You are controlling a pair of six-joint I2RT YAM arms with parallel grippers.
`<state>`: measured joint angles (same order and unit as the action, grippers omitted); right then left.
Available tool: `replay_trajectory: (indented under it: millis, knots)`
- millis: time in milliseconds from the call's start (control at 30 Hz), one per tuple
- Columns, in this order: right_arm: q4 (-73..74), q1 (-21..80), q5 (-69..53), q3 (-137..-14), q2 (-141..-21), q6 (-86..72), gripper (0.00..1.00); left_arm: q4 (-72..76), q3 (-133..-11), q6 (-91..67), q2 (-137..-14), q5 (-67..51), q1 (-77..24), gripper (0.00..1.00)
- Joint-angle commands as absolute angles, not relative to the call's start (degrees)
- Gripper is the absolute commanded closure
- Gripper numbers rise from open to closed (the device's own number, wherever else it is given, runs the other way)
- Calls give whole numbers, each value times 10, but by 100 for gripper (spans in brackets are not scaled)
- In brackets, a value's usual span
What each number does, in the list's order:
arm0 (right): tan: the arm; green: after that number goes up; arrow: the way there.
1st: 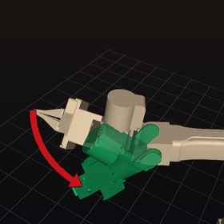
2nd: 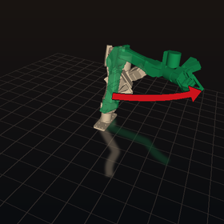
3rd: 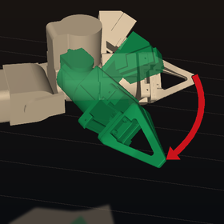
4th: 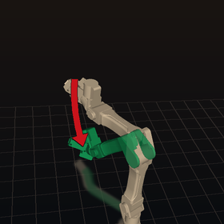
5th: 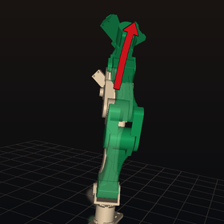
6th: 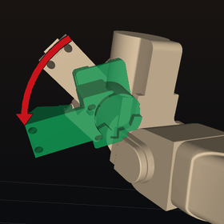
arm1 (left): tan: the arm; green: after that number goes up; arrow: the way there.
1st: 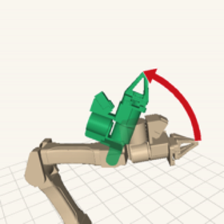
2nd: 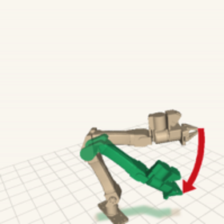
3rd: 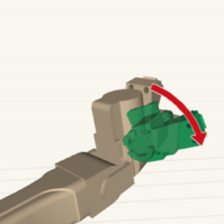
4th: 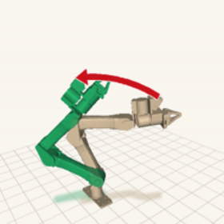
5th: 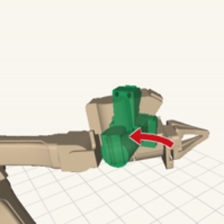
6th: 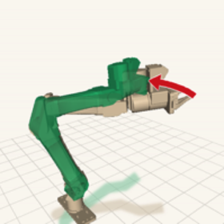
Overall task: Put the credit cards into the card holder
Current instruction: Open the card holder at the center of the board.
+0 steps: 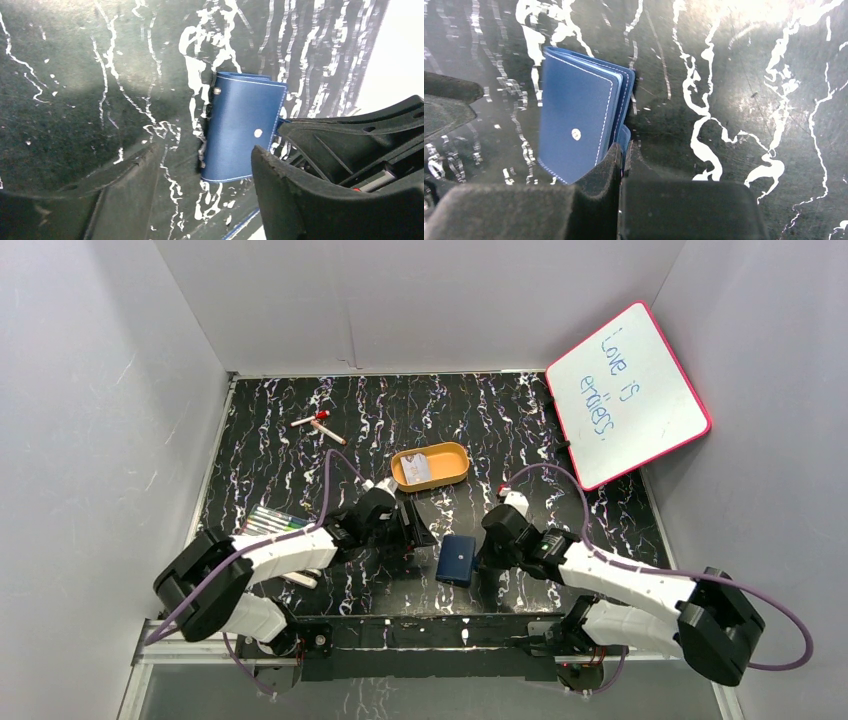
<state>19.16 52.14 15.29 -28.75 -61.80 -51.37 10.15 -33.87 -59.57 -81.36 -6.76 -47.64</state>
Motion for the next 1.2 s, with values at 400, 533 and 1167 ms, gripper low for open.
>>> replay_trajectory:
  millis: [400,533,1167]
  knots:
    - [149,520,49,-349,-571,-421,100,161,-317,-519,-755,-134,-477,21]
    - [147,520,44,-359,-579,-413,100,168,-325,-508,-756,-143,-482,20]
    - [139,520,36,-370,-569,-402,100,112,-389,-445,-826,-143,-516,32]
